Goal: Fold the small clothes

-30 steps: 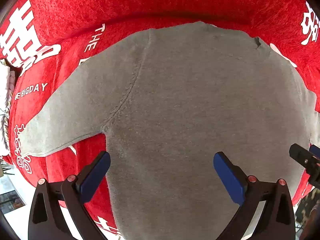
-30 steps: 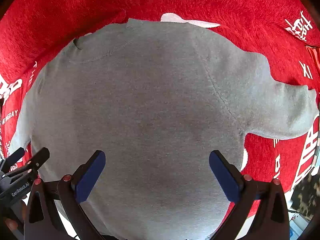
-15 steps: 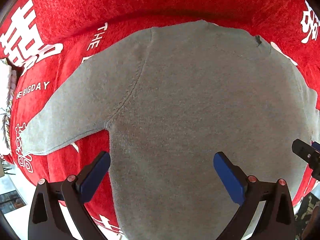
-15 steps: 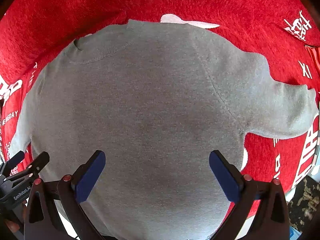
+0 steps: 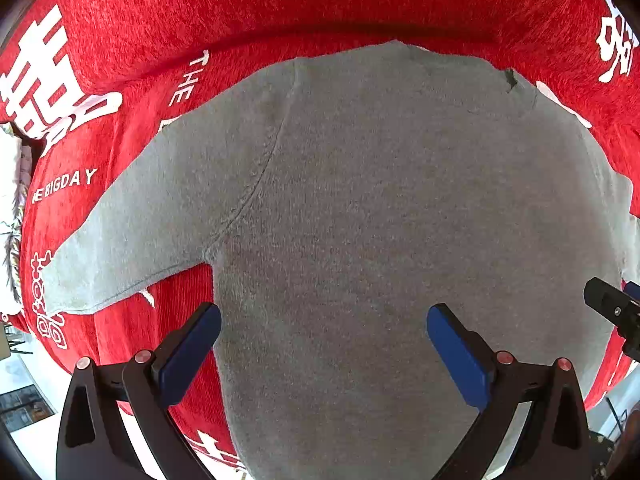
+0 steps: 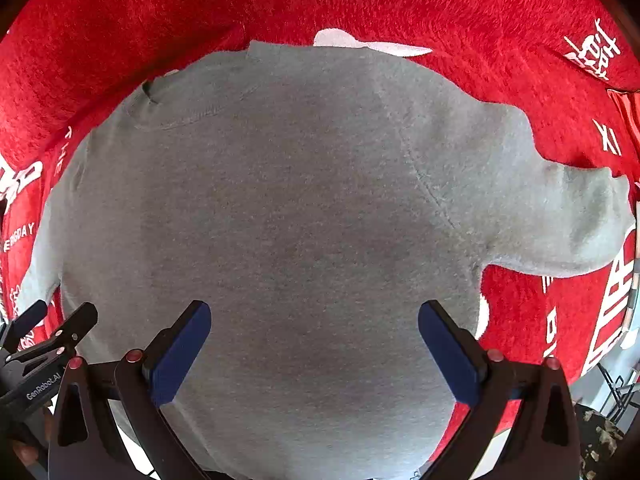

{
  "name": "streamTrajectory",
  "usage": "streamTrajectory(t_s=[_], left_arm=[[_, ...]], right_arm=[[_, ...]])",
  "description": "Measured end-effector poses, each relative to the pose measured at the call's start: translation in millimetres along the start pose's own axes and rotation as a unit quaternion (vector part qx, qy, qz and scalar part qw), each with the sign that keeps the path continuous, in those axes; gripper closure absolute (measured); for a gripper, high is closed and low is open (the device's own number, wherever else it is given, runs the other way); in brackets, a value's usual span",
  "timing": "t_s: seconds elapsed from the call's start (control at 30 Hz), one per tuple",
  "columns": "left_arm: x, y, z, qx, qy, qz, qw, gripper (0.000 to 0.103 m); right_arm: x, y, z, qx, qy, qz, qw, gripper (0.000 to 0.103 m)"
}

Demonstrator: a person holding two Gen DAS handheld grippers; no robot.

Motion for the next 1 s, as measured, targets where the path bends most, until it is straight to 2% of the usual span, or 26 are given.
streamTrajectory(t_s=[0.07, 0.13, 0.33, 0.7, 1.0], left_arm=[[1, 1, 0, 0.0, 0.0, 0.0, 1.0, 0.0], [1, 13, -19, -0.005, -0.001, -0.001, 1.0, 0.0], [-3, 29, -22, -0.01, 0.005, -0.002, 0.9999, 0.0], [-19, 43, -13, -0.009, 0.014, 0.001, 0.9999, 0.0], [-26, 51, -16, -0.002, 0.02, 0.003, 0.9998, 0.0]], right_arm=[[-1, 2, -1, -0.001, 0.001, 0.001, 1.0, 0.0], [-2, 1, -1, -0.002, 0.002, 0.001, 1.0, 0.0], [-4, 0, -3, -0.009, 0.006, 0.007, 1.0, 0.0], [-3, -23, -9, -0.032, 0.019, 0.026, 0.999, 0.0], [-1, -22, -12, -0.04, 0.023, 0.027, 0.999, 0.0]])
Point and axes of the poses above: each gripper's, at about its wrist camera, not at the fingertips, and x roughly the way its jaws point, y to its right, z to its underside, the point moved 6 cm from there along x, roughly the way its jaws point, and after that the axes turned 6 degrees about -z, right-handed, at the moved point
